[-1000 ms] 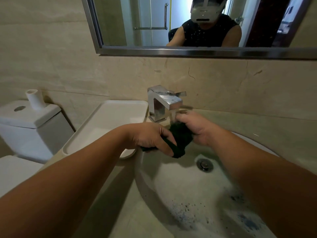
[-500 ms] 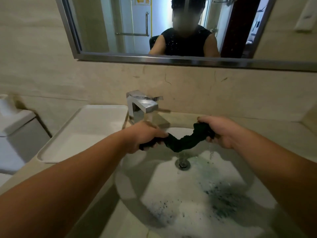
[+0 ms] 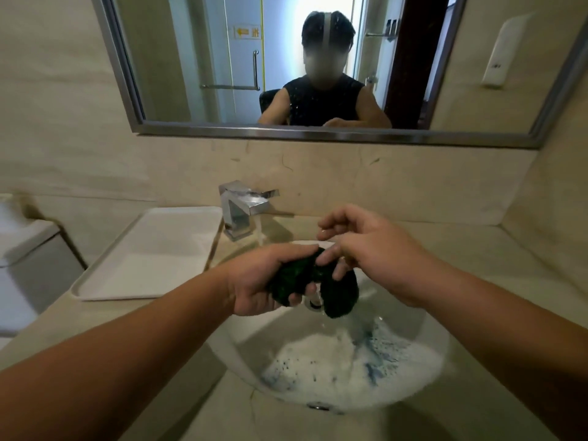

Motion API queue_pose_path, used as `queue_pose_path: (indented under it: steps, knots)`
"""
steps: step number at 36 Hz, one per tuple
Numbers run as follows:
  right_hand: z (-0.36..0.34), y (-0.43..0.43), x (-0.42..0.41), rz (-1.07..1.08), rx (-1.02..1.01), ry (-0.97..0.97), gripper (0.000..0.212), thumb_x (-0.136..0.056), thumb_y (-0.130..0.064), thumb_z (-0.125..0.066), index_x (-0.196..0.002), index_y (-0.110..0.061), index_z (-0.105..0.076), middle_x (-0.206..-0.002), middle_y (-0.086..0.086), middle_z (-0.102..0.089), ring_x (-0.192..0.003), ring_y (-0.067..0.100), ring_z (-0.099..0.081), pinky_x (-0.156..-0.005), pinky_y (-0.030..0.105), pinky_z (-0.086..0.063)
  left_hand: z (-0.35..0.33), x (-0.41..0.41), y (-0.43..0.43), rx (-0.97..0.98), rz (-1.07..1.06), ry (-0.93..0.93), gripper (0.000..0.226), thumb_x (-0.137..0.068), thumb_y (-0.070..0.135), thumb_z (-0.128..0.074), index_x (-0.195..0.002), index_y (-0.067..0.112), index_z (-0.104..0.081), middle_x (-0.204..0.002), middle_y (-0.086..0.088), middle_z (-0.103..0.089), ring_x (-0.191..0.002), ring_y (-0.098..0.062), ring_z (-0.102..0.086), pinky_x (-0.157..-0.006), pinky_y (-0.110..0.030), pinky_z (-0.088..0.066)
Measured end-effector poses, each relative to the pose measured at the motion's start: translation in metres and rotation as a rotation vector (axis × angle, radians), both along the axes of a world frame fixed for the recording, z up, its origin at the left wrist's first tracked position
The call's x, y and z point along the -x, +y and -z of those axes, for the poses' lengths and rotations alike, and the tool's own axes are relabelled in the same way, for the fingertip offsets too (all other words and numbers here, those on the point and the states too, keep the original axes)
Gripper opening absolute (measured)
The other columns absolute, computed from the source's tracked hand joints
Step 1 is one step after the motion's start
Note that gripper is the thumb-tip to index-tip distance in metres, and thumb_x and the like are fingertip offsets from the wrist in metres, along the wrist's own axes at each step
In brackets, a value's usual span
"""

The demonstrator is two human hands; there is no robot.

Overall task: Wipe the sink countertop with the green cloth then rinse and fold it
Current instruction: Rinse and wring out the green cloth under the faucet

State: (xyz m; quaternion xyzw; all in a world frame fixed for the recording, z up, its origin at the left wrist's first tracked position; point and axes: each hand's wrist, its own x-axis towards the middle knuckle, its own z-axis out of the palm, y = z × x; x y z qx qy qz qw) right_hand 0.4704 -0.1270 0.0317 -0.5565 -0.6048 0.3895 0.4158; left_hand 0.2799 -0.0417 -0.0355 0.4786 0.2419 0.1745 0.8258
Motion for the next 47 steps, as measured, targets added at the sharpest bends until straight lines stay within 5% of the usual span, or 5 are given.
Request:
queue_pose_path:
  steps: [7,25,33,40,47]
  knots:
    - [0.055,-0.022,-0.019,-0.234,-0.336,-0.821,0.093,-0.086,-0.046,-0.073,-0.155,-0.052,-0.012,-0.155,-0.014,-0.032,-0.136,0.008,-0.037,-0.110,0.029,-0.039,-0.003,0.013,-0.019,0.102,-0.025,-0.170,0.040,-0.095,0.003,-0.063,-0.135,0.007,-0.062,-0.126,-0.029,-0.068,-0.085,-0.027,-0.071,-0.057,-0.026,-0.060]
    - [0.039,-0.002,-0.006,-0.312,0.817,0.239,0.030,-0.095,-0.005,-0.053,-0.123,0.005,-0.053,-0.093,0.020,-0.067,-0.061,0.024,-0.060,-0.041,0.021,-0.047,-0.017,-0.007,-0.066,-1.466,0.107,1.079,0.052,-0.080,0.042,-0.086,-0.119,0.033,-0.053,-0.094,0.010,-0.062,-0.086,-0.020,-0.063,-0.062,-0.032,-0.048]
    - [0.022,-0.015,0.001,-0.043,0.249,0.303,0.035,-0.097,-0.005,-0.067,-0.129,-0.011,-0.057,-0.125,0.022,-0.065,-0.093,0.038,-0.077,-0.078,0.042,-0.066,-0.008,0.025,-0.025,-0.333,-0.027,0.594,0.029,-0.093,0.012,-0.068,-0.119,0.005,-0.059,-0.086,-0.016,-0.069,-0.059,-0.019,-0.062,-0.044,-0.026,-0.049]
    - [0.059,-0.029,-0.002,-0.269,-0.589,-1.035,0.094,-0.085,-0.024,-0.065,-0.163,-0.039,-0.015,-0.169,-0.030,-0.004,-0.159,0.009,0.000,-0.125,0.039,-0.011,-0.013,0.034,-0.015,-0.038,0.258,0.392,0.018,-0.088,0.008,-0.061,-0.105,0.003,-0.057,-0.073,-0.007,-0.058,-0.051,-0.014,-0.051,-0.034,-0.018,-0.038]
    - [0.073,-0.001,0.010,-0.195,-0.769,-1.113,0.072,-0.088,-0.030,-0.057,-0.154,-0.019,-0.030,-0.118,0.010,-0.067,-0.095,0.031,-0.067,-0.069,0.045,-0.059,-0.023,0.012,-0.024,-0.361,0.335,0.605,0.011,-0.089,0.012,-0.075,-0.091,0.008,-0.065,-0.069,-0.003,-0.061,-0.051,-0.013,-0.056,-0.039,-0.021,-0.042]
